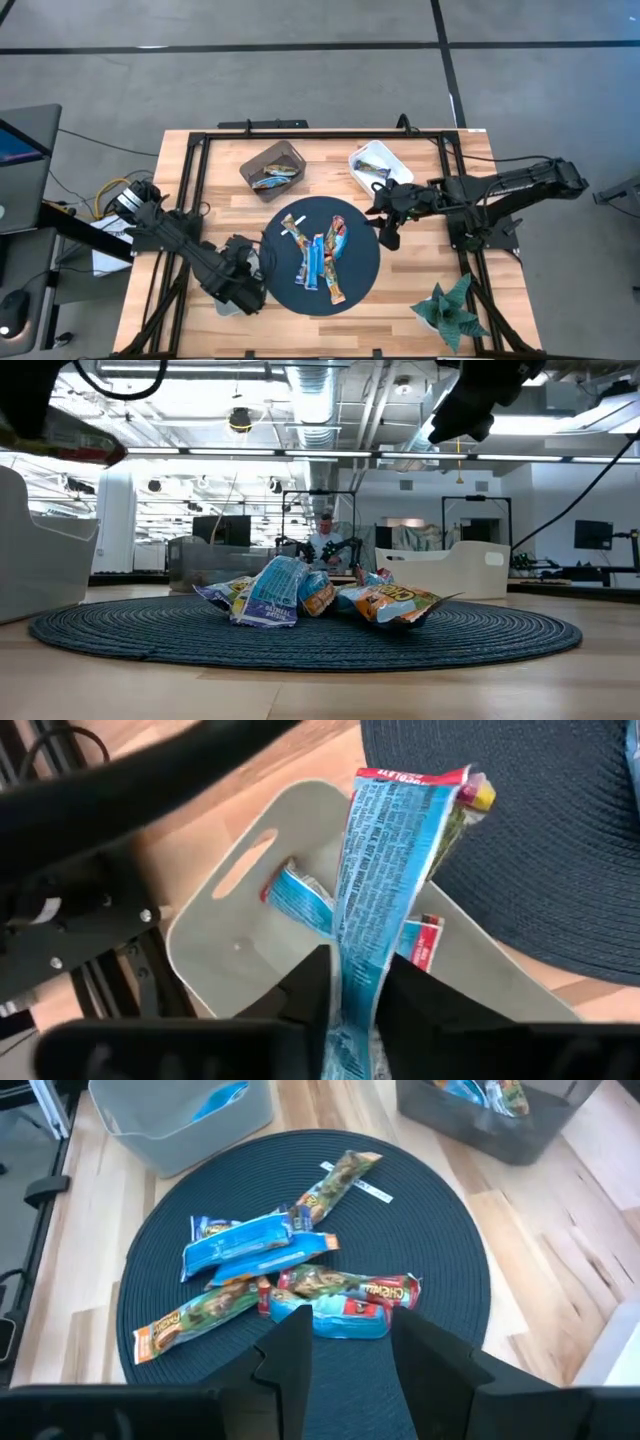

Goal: Pick and place Granola Bars by type
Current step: Put the red granola bar into the gray bin, then put the blue granola bar into the white bin

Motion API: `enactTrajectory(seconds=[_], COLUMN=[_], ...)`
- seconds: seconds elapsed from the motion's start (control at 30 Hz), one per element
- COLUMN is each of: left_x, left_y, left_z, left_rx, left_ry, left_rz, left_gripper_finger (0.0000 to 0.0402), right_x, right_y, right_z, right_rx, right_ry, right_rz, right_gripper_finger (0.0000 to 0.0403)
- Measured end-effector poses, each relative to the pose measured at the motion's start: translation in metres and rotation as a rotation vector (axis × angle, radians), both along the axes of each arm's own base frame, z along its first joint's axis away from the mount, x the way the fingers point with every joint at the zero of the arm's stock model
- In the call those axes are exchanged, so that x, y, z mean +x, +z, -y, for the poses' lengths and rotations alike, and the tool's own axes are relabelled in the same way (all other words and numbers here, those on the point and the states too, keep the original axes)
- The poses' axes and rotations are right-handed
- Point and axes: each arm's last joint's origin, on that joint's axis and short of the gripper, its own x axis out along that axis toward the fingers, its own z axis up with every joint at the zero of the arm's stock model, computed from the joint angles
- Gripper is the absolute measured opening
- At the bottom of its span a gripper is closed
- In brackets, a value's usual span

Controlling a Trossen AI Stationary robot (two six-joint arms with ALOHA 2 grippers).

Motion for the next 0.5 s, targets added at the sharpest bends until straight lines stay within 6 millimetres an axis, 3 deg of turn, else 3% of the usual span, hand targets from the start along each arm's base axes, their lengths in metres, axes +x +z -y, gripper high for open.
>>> enactTrajectory(seconds=[0.27,0.5], left_x=[-0.001,-0.001], left_y=[-0.001,0.000], left_z=[0.001,0.002], left_rx=[0.008,0.056], left_ry=[0.011,-0.028], left_rz=[0.007,0.057], left_gripper_finger=[0.0173,0.0196], right_x=[0.002,0.013], right_y=[0.002,0.005], right_z=[0.000,-0.004], right_rx=[-0.001,0.053], right_ry=[0.008,0.060], right_rz=[0.028,0.104], right_gripper_finger=[0.0129,0.0129])
